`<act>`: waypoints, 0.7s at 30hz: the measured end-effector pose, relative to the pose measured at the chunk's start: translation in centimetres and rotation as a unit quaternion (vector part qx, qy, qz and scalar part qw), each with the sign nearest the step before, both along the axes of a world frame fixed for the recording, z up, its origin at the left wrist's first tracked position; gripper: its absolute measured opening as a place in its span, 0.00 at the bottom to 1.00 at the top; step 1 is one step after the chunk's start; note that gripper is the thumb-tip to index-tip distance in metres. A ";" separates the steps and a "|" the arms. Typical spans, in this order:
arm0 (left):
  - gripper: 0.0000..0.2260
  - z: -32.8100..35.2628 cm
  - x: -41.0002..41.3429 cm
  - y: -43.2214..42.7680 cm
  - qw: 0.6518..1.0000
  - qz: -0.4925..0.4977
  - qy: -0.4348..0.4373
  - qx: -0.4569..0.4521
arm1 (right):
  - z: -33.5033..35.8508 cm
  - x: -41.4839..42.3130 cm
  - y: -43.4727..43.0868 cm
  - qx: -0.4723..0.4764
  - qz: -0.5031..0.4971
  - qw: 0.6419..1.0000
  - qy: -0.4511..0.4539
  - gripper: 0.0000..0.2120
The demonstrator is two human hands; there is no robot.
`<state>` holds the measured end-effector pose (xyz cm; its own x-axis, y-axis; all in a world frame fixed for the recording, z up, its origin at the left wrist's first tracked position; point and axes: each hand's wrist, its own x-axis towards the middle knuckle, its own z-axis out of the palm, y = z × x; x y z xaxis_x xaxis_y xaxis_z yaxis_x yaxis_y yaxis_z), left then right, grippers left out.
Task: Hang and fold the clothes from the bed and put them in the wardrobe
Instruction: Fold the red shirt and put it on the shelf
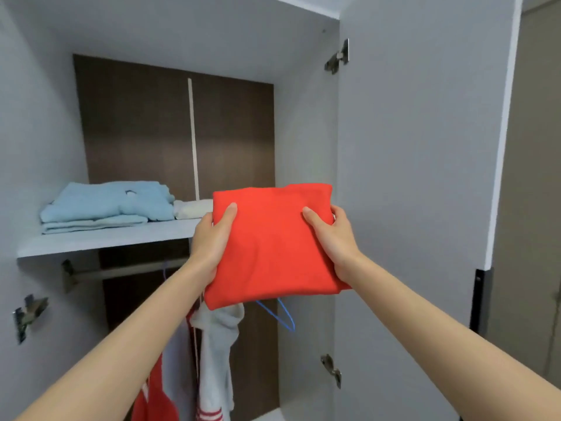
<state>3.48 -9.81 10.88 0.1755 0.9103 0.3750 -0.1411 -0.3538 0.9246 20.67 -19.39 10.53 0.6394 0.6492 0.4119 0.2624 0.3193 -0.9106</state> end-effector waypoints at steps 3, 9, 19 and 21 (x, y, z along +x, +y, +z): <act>0.14 2.9 2.7 3.2 1.000 0.020 -0.006 0.010 | 3.5 3.2 3.9 0.001 0.029 1.000 -0.009 0.30; 0.16 6.7 8.0 9.8 0.999 0.032 -0.014 0.011 | 8.0 9.1 11.0 -0.005 0.039 0.997 -0.062 0.30; 0.19 8.8 16.3 23.2 0.994 -0.033 0.090 -0.045 | 10.3 18.4 24.4 -0.061 -0.033 0.982 -0.177 0.31; 0.21 9.1 18.1 26.6 0.991 -0.046 0.101 -0.070 | 10.4 20.0 27.3 -0.074 -0.053 0.976 -0.197 0.32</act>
<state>21.54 16.75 19.93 0.3186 0.9276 0.1950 0.0258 -0.2141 0.9765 40.66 7.95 20.93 0.5166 0.6589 0.5468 0.6266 0.1443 -0.7659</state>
